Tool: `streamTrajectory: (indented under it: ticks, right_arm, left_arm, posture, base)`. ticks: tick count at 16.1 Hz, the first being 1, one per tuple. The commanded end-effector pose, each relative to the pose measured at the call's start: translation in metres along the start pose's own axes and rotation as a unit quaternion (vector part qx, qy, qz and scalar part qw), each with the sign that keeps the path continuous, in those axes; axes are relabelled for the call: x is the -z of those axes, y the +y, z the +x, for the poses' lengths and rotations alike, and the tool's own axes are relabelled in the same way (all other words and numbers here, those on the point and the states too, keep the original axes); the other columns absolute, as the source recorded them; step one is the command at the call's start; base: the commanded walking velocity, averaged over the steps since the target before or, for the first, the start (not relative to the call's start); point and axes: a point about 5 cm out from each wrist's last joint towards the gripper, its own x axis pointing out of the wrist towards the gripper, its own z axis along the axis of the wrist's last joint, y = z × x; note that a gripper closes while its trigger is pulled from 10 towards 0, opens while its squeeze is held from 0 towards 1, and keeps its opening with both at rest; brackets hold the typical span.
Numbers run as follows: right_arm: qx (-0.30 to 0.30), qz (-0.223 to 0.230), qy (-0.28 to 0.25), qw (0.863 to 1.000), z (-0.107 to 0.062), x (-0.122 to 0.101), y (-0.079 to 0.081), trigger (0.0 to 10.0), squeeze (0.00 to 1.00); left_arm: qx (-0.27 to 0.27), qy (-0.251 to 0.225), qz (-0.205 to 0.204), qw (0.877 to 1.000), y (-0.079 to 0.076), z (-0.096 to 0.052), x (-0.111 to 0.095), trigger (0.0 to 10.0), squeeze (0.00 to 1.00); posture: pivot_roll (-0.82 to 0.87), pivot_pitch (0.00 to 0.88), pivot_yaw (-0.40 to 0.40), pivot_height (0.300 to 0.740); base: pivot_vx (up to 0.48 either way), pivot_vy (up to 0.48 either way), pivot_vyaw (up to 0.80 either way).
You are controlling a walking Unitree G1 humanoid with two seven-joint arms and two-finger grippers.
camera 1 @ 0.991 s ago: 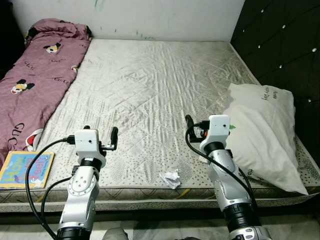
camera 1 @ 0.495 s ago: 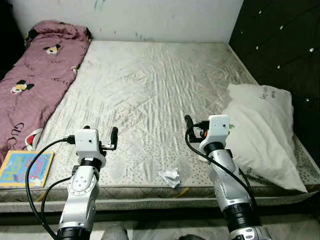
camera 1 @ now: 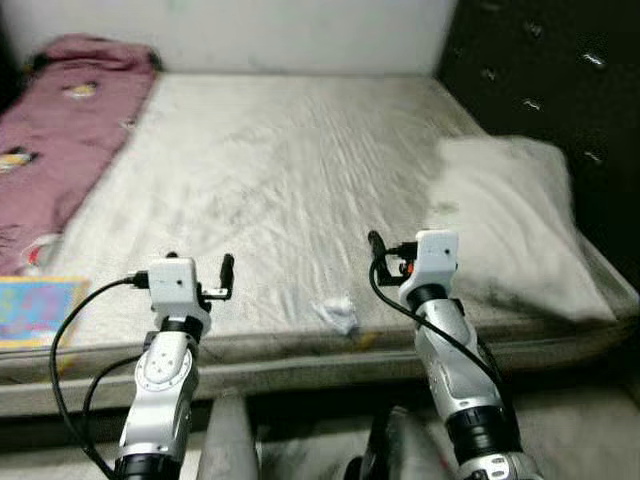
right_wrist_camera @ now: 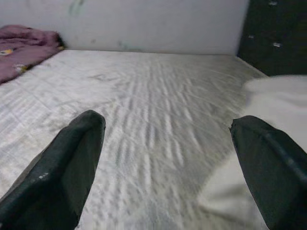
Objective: Clean up the room
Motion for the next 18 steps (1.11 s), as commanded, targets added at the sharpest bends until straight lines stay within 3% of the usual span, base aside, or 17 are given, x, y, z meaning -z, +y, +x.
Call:
streamTrajectory:
  ticks: [1, 10, 18]
  right_arm:
    - [-0.004, -0.004, -0.001, 1.0, 0.002, -0.0023, -0.0011, 10.0, 0.0]
    - [-0.02, -0.031, 0.005, 0.999, 0.0014, -0.0012, 0.0018, 10.0, 0.0]
    - [-0.016, -0.017, 0.009, 1.0, -0.0001, 0.0012, 0.001, 10.0, 0.0]
  left_arm:
    - [0.0, -0.002, 0.004, 1.0, -0.001, 0.0009, -0.0016, 10.0, 0.0]
    - [-0.026, 0.001, -0.015, 1.0, 0.0028, -0.002, -0.0005, 10.0, 0.0]
    - [-0.026, 0.011, -0.02, 0.999, 0.0038, -0.003, 0.0013, 10.0, 0.0]
  posture:
    - [0.11, 0.0, -0.042, 0.584]
    - [0.11, 0.0, -0.055, 0.584]
    - [0.11, 0.0, -0.052, 0.569]
  base:
    - [0.0, 0.0, 0.0]
    - [0.0, 0.0, 0.0]
    - [0.0, 0.0, 0.13]
